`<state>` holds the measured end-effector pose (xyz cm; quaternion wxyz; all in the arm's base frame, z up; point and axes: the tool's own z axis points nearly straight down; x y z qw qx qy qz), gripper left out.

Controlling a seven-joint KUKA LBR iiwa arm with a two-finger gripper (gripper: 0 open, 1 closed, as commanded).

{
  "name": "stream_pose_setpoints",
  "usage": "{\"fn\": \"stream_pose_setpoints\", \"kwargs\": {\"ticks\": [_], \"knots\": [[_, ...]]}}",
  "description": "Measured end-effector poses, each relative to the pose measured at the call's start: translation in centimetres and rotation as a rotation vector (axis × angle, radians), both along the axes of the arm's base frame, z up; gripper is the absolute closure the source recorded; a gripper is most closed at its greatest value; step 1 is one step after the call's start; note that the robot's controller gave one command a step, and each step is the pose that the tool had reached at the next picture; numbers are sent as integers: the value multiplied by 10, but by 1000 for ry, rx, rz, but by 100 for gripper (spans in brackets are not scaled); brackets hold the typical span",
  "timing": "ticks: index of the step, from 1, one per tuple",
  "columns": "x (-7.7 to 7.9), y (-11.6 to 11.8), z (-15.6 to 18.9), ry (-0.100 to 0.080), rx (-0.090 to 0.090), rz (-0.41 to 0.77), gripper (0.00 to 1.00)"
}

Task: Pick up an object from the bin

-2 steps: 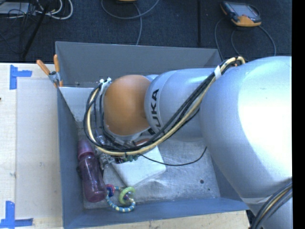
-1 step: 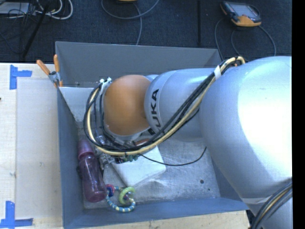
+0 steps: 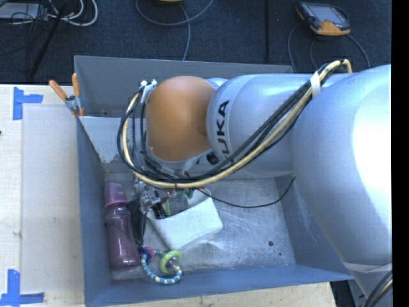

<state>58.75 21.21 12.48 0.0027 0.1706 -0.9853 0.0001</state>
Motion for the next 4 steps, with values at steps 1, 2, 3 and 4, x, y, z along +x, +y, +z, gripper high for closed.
{"fn": "stream_pose_setpoints", "kwargs": {"ticks": [1,2,3,4], "knots": [[-10,-5,26,-12,4,12,100],[-20,5,3,-7,2,14,100],[-22,7,-2,-4,1,18,100],[-31,5,47,1,-1,13,100]]}}
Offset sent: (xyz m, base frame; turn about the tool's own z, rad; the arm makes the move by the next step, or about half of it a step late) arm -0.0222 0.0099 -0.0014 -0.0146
